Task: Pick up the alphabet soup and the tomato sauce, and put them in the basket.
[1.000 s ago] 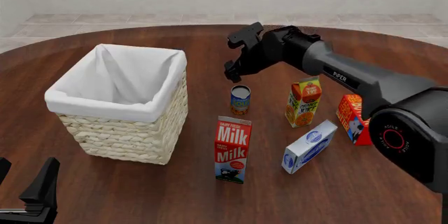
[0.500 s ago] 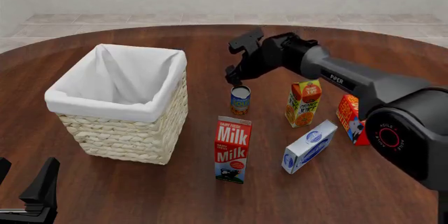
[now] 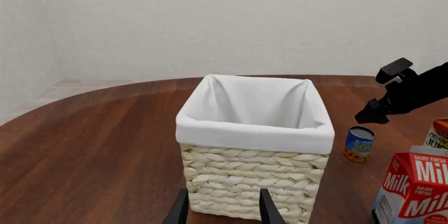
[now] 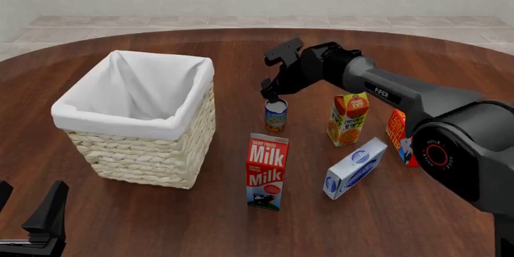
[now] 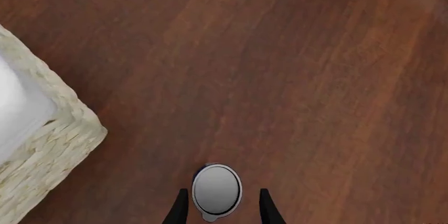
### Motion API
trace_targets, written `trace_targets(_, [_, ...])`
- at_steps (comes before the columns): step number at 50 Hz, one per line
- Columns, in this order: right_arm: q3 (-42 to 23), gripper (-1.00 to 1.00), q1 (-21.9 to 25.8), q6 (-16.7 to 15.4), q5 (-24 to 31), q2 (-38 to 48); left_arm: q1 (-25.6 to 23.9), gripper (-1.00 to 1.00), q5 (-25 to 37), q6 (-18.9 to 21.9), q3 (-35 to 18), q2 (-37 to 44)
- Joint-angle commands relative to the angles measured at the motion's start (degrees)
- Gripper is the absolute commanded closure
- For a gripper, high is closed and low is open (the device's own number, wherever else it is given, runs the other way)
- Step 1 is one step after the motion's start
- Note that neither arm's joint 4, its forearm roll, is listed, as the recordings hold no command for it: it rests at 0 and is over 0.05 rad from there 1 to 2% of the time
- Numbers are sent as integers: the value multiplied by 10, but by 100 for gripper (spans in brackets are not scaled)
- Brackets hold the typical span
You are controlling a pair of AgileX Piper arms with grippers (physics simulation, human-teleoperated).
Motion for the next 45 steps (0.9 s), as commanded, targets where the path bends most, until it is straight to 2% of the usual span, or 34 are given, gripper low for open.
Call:
trace_targets(1, [1, -100, -4, 2, -3, 8, 0, -100, 0, 0, 0, 0])
trace_targets(45, [20, -100, 2, 20, -27, 35, 0, -100, 0, 0, 0, 0])
